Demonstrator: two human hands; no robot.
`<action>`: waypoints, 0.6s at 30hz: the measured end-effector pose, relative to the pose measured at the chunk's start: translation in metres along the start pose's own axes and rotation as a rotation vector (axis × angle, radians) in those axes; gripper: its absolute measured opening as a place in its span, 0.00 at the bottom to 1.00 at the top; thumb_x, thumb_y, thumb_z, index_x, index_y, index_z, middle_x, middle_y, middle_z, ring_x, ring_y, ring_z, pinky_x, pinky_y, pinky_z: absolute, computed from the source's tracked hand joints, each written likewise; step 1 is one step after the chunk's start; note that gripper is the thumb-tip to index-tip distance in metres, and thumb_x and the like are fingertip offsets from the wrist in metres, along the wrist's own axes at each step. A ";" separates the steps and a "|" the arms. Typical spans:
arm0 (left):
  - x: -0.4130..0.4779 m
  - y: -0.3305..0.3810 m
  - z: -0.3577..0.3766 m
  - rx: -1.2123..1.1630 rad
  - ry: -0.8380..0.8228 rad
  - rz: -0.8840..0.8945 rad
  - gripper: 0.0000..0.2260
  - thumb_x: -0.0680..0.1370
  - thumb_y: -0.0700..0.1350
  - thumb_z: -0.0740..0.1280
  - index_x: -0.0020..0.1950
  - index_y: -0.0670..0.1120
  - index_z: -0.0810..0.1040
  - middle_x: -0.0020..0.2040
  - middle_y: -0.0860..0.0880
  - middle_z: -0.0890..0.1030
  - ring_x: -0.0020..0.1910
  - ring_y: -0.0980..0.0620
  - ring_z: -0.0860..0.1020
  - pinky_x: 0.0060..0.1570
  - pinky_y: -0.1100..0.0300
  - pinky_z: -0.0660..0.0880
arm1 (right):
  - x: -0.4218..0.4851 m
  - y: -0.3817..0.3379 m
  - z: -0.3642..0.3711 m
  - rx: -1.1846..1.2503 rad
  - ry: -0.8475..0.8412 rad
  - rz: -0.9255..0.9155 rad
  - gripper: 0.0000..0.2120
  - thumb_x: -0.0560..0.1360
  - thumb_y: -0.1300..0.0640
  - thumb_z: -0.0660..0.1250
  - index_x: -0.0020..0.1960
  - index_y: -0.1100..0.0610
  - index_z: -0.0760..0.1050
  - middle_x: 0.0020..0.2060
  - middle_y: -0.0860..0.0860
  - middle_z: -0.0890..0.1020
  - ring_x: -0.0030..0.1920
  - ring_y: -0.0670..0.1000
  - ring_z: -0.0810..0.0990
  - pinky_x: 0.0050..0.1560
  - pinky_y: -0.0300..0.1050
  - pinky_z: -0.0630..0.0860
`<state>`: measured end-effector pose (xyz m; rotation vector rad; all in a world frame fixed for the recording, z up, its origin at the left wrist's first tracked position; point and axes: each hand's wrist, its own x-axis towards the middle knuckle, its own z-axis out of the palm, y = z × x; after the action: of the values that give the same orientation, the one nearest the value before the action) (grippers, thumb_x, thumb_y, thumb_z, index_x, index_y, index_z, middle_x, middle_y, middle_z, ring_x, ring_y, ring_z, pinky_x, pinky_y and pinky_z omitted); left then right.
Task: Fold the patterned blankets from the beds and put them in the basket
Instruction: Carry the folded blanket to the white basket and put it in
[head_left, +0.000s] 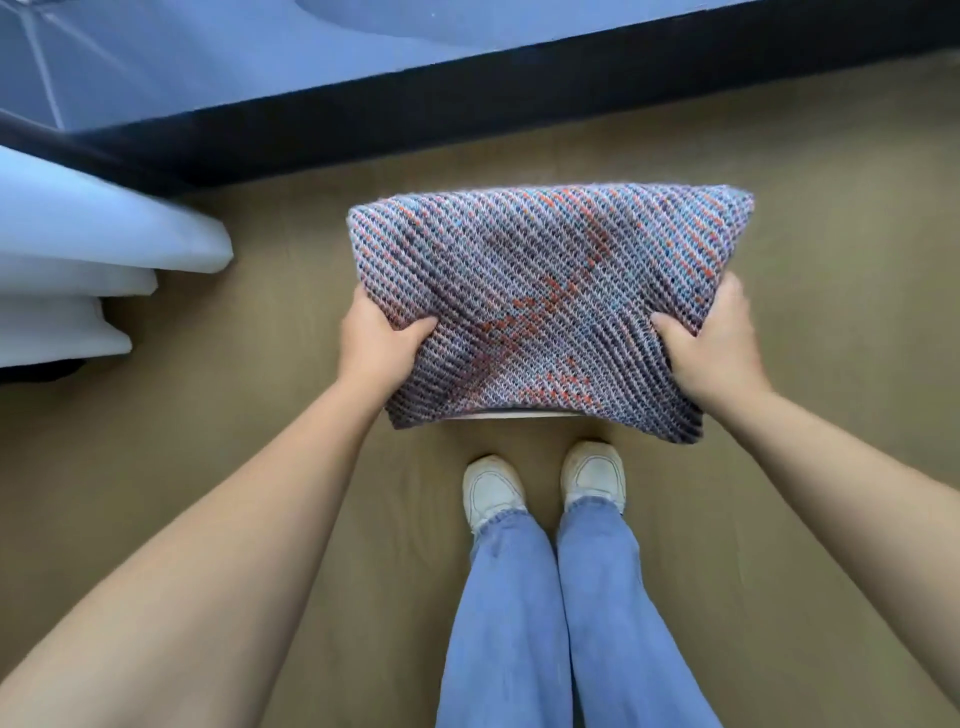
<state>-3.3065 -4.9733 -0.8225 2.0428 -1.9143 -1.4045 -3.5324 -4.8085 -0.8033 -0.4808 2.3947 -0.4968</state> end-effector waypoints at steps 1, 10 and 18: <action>0.006 -0.009 0.002 0.059 -0.011 0.011 0.26 0.69 0.44 0.74 0.63 0.41 0.69 0.61 0.44 0.77 0.59 0.46 0.74 0.55 0.61 0.67 | 0.006 0.002 0.010 -0.018 -0.022 0.001 0.22 0.72 0.57 0.68 0.62 0.61 0.65 0.59 0.60 0.72 0.60 0.59 0.71 0.60 0.51 0.66; 0.049 -0.029 0.048 0.367 0.010 0.077 0.21 0.73 0.48 0.71 0.59 0.41 0.68 0.59 0.41 0.74 0.59 0.40 0.72 0.55 0.49 0.69 | 0.061 0.015 0.058 -0.356 -0.183 0.005 0.20 0.75 0.56 0.66 0.60 0.65 0.62 0.61 0.64 0.69 0.61 0.65 0.69 0.59 0.56 0.67; 0.040 -0.021 0.071 0.234 0.168 0.315 0.42 0.70 0.44 0.71 0.75 0.40 0.47 0.73 0.40 0.55 0.72 0.42 0.56 0.70 0.54 0.52 | 0.055 0.023 0.077 -0.461 -0.039 -0.203 0.46 0.69 0.54 0.71 0.75 0.61 0.43 0.71 0.62 0.57 0.70 0.63 0.57 0.68 0.56 0.58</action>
<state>-3.3373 -4.9614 -0.8995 1.7662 -2.2872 -0.9503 -3.5278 -4.8309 -0.8983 -0.9311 2.4317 -0.0094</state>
